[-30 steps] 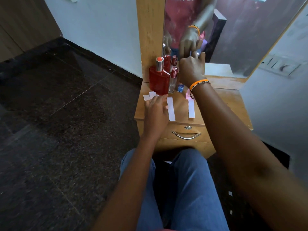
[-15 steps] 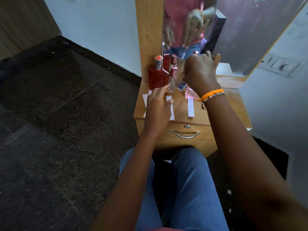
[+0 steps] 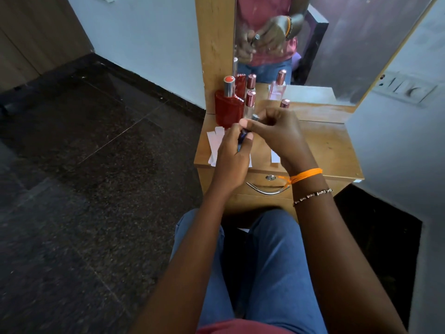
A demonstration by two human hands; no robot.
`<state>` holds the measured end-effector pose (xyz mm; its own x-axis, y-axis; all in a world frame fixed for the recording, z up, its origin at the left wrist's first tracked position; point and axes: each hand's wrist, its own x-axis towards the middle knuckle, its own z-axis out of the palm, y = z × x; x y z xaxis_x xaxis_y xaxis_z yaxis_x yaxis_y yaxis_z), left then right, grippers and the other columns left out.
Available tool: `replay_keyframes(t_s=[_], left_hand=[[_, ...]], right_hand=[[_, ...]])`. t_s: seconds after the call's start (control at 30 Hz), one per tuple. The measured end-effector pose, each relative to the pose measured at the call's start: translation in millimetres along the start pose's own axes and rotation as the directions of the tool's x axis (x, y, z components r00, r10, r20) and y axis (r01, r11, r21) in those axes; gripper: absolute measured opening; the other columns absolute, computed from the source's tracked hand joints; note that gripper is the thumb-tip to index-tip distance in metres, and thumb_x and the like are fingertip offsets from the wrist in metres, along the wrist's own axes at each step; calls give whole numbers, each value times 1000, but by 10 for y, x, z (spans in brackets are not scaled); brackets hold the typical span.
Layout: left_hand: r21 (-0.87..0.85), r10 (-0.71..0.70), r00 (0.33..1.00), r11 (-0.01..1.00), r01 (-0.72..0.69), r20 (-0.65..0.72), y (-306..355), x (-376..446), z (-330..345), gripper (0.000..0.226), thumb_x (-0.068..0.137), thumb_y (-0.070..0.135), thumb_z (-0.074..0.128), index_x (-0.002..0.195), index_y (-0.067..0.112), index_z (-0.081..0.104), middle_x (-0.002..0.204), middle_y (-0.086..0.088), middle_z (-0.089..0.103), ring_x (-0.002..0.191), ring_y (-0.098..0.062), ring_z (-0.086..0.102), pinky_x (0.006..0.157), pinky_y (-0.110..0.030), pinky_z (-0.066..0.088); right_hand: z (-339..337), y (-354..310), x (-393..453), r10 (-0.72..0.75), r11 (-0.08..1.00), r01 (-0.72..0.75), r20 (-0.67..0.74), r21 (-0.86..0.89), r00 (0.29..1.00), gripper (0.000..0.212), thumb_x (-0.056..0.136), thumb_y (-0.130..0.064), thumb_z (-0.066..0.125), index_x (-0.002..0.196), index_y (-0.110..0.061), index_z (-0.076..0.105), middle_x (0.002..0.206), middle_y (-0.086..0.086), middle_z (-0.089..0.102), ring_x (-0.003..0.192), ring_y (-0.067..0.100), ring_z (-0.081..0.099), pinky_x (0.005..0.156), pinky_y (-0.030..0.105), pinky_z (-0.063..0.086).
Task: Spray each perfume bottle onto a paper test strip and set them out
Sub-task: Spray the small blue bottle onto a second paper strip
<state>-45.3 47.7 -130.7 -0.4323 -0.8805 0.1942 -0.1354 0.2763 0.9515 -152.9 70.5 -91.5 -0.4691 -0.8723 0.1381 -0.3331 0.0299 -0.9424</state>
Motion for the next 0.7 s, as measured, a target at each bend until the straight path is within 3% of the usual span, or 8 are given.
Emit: replay_keyframes(t_s=[0.17,0.23,0.33,0.43,0.53,0.6,0.63,0.7], left_hand=[[-41,4,999,999,-5,-32,46,-75,28,21,99,24,39,100,14,57,87,4,59,84,-9,55,74,-27,45],[-85,-40,999,996,39,-9,46,-72,22,21,99,22,39,89,16,56,73,11,51,70,-3,48,64,-22,37],[-229,-124,991,964,134,58,55,-84,27,27,100,20,37,80,19,55,65,7,45,56,-5,38,52,-18,31],[-479,-240,948,820,312,207,75,-74,-12,27,100,22,36,81,18,55,65,3,46,49,-4,37,46,-17,28],[-676,-205,886,582,452,417,17,-56,-102,29,99,27,30,82,14,50,58,4,47,43,-3,38,43,-15,29],[-739,-184,856,439,511,482,-44,-84,-139,33,99,30,27,81,13,49,54,5,47,41,-3,39,42,-15,30],[-752,-198,852,402,522,485,-72,-95,-159,34,99,30,26,82,13,50,54,5,48,41,-3,40,43,-15,31],[-735,-243,863,454,504,442,-129,-85,-205,33,100,28,27,86,14,54,59,5,51,47,-4,45,48,-15,36]], right_hand=[[29,34,-128,42,942,-35,-11,332,999,13,82,-9,70,72,-7,62,68,13,61,63,12,57,63,19,48],[3,61,-150,7,926,-26,52,376,999,11,86,-6,65,75,-4,62,63,9,59,58,9,55,61,15,45],[-45,69,-136,-38,933,-10,126,360,991,12,88,-2,60,76,0,60,52,1,57,49,4,52,55,9,41],[-70,68,-89,-58,944,-1,166,330,984,16,88,1,59,72,-2,58,46,-8,58,43,-1,49,49,9,39],[-57,56,-22,-78,924,-19,239,382,968,16,90,-2,58,73,-4,59,50,-9,59,46,0,50,50,11,41],[-111,51,68,-63,881,-37,195,471,979,17,89,-4,57,74,-9,63,52,-11,59,50,-2,47,54,9,38],[-159,62,116,-45,878,-37,159,477,986,16,88,-6,58,75,-10,65,54,-11,57,51,-1,45,54,10,36],[-235,130,175,-15,935,-20,98,353,995,13,89,-7,60,78,-10,65,61,-3,57,56,6,45,55,15,36]])
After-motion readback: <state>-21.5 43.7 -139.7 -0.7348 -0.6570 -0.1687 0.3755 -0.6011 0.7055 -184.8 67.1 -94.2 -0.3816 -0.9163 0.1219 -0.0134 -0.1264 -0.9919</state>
